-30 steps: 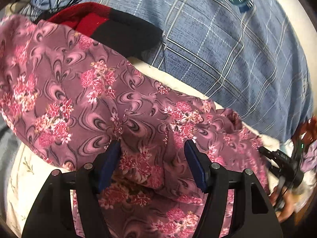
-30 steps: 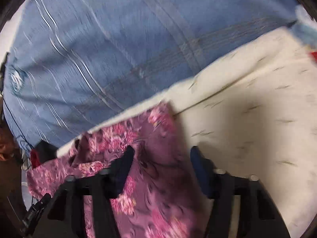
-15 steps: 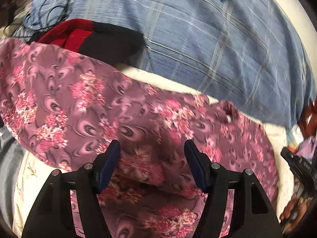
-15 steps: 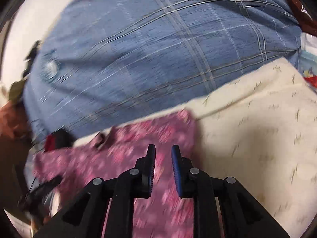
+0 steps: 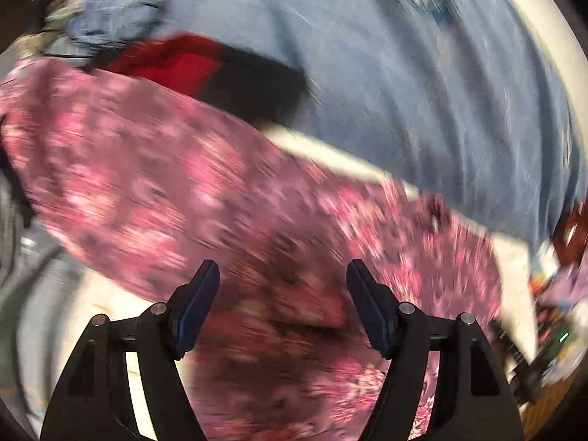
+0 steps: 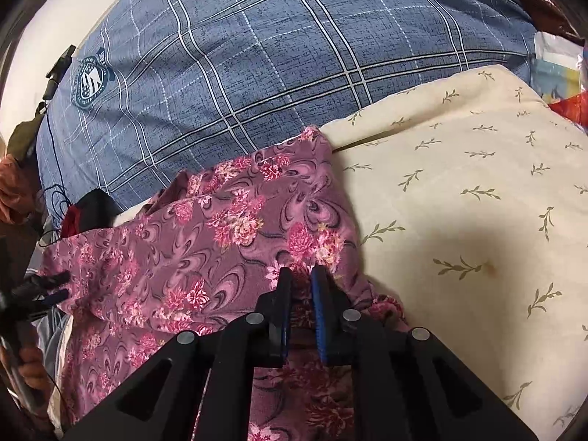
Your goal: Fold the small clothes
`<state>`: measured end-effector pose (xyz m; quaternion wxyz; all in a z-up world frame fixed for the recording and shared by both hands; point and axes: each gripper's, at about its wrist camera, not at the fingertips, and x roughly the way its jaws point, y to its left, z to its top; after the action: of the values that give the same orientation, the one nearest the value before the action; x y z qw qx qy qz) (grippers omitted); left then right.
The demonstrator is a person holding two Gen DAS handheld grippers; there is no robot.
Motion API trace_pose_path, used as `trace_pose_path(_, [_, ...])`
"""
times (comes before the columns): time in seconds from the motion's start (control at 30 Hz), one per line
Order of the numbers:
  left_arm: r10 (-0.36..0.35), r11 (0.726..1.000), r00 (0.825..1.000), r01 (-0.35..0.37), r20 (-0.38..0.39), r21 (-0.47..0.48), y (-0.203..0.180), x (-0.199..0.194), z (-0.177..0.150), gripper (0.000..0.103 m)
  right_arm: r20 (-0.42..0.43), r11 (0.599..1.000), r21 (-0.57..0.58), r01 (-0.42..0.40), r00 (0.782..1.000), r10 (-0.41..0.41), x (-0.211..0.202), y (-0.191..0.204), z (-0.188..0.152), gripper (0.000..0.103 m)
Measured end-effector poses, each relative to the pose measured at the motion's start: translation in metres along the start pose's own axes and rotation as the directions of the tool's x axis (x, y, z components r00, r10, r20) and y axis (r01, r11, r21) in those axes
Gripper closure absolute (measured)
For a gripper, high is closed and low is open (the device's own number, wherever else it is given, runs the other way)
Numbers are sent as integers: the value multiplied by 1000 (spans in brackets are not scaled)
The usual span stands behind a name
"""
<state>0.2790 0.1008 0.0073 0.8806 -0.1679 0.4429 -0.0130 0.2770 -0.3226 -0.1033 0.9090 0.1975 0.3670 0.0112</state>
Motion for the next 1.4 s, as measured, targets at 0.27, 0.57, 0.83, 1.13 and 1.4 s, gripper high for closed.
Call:
trace_pose_path(0.27, [186,960,981,-172,46,-223,149,-64,81,31,3,1000,8,-10,1000,10,3,-4,-2,91])
trace_pose_path(0.57, [11,855,1000,-24,-28,-518,255,-40,111,31,2,1000,17,-16,1000,16,1,-6,-3,91])
trace_pose_path(0.83, [-43,791,997,75,67,-608,267,-22,117,33,2,1000,19,-17,1000,17,1,-6,-2,91])
trace_pose_path(1.13, [-49,857,993,97,108,-506,247,-45,130,99,4,999,36,-33,999,33,0,-9,-3,91])
trace_pose_path(1.4, [-135,904,979,185,153,-385,179,-83,108,99,5,997,53,-48,999,48,-1,-12,-2,91])
